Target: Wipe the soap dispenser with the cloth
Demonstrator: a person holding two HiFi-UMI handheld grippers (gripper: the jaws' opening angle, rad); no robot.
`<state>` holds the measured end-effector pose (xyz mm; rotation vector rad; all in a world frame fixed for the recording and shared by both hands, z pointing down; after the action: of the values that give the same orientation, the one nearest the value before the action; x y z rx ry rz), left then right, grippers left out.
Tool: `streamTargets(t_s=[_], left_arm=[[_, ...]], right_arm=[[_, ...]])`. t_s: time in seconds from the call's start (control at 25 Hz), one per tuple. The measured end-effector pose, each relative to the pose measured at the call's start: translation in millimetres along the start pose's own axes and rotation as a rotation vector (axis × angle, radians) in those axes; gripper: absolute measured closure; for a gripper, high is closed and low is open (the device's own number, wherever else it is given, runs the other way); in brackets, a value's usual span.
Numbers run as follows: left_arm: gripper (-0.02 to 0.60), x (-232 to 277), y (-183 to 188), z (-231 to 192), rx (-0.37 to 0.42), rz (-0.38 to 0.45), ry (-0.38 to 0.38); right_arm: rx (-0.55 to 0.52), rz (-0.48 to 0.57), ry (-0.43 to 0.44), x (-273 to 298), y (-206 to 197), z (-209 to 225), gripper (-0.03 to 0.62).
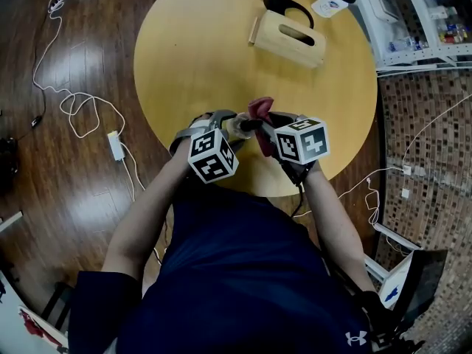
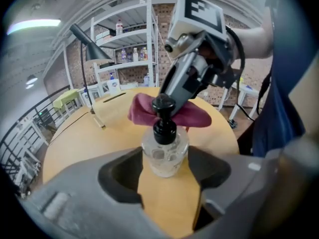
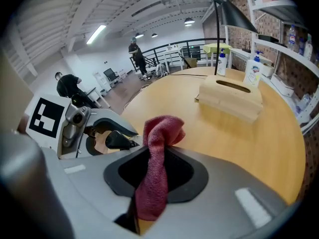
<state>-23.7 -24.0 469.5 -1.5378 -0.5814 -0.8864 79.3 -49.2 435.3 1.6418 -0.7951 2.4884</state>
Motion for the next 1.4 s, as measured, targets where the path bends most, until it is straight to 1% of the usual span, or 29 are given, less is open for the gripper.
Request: streamTargets(t_s=[0.08, 0.12, 0.16, 0.24, 0.28, 0.36, 0.4, 0.48, 0.52, 0.56, 0.64, 0.72, 0.76, 0.8, 0.84, 0.92, 0.96, 1.0, 1.12, 1.2, 1.32, 1.4], left_arm=[[0.295, -1.4, -2.1, -5.0, 0.040, -0.004, -0.043], [0.293, -2.2, -3.2, -7.7, 0.046, -0.009, -0.059], [0.292, -3.1, -4.6, -10.3, 0.034, -0.015, -0.066], [0.254, -5.0, -8.2, -13.8, -0.037, -0.023, -0.045], [0.247, -6.3, -10.0, -13.2, -0.077, -0.024, -0.023], [0.254, -8.3, -10.1, -6.6, -0.125, -0.021, 0.026], [0.261, -8.3, -7.4, -1.9, -0.129, -0.016, 0.046], [0.267, -5.8, -0.5, 4.1, -0.106, -0.018, 0.080], [0.289, -4.2, 1.2, 4.3, -0.084, -0.025, 0.091], [0.291, -3.0, 1.4, 3.0, -0.062, -0.029, 0.091], [0.299, -2.2, 0.0, -1.9, -0.022, -0.027, 0.055], [0.299, -3.2, -2.8, -8.2, 0.018, -0.036, 0.007], [0.298, -4.3, -4.8, -11.5, 0.022, -0.045, -0.011], [0.295, -5.9, -7.1, -14.8, 0.006, -0.056, -0.018], [0.277, -8.0, -9.6, -17.5, -0.022, -0.064, -0.015], [0.267, -12.3, -13.8, -17.3, -0.073, -0.075, 0.017], [0.270, -13.6, -14.2, -14.2, -0.084, -0.075, 0.037], [0.286, -13.6, -12.6, -9.5, -0.084, -0.070, 0.054], [0.283, -8.2, -2.5, 1.3, -0.061, -0.048, 0.084], [0.300, -5.4, -1.0, 0.1, -0.041, -0.049, 0.087], [0.306, -5.0, -2.1, -5.8, 0.014, -0.051, 0.041], [0.305, -5.1, -2.3, -10.2, 0.055, -0.052, 0.000]], right_arm=[[-0.010, -0.006, 0.014, 2.2, 0.8, 1.0, 0.502], [-0.006, -0.006, 0.025, 2.5, -1.4, 0.2, 0.503], [0.003, -0.004, 0.037, 2.2, -4.6, -1.4, 0.503], [0.027, 0.004, 0.056, 1.1, -12.7, -5.8, 0.505], [0.039, 0.008, 0.061, 0.7, -16.9, -8.2, 0.505], [0.051, 0.011, 0.062, 0.1, -23.2, -12.1, 0.505], [0.050, 0.009, 0.060, -0.4, -24.3, -12.3, 0.505], [0.043, 0.009, 0.050, -1.1, -20.4, -8.4, 0.503], [0.039, 0.011, 0.039, -0.9, -15.9, -4.8, 0.503], [0.032, 0.013, 0.025, -0.1, -10.7, -1.0, 0.502], [0.012, 0.007, 0.013, 2.0, -3.0, 2.9, 0.502], [0.005, -0.002, 0.033, 3.4, -2.6, 0.1, 0.502], [0.012, -0.004, 0.048, 3.9, -4.7, -2.6, 0.503], [0.022, -0.005, 0.060, 4.1, -7.6, -5.5, 0.505], [0.032, -0.006, 0.068, 4.2, -10.9, -8.5, 0.505], [0.043, -0.009, 0.074, 4.0, -17.6, -14.3, 0.505], [0.044, -0.011, 0.075, 3.6, -20.6, -16.6, 0.505], [0.043, -0.012, 0.075, 2.9, -23.3, -17.9, 0.505], [0.045, -0.010, 0.078, 0.5, -26.3, -12.7, 0.505], [0.056, 0.000, 0.067, 0.2, -21.1, -2.5, 0.502], [0.030, 0.012, 0.039, 1.3, -6.0, 9.4, 0.502], [-0.003, 0.004, 0.042, 3.1, 0.6, 7.8, 0.502]])
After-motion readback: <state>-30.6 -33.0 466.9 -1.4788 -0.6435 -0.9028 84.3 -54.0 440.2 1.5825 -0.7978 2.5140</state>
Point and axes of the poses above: the fingertips, and each gripper's own axes: x forward along the fingers, z to its right, y out of its top, the point moved 6 cm from there along -x, backward along the fingers, and after that the axes turned 6 degrees about -z, right-handed, at the moved point
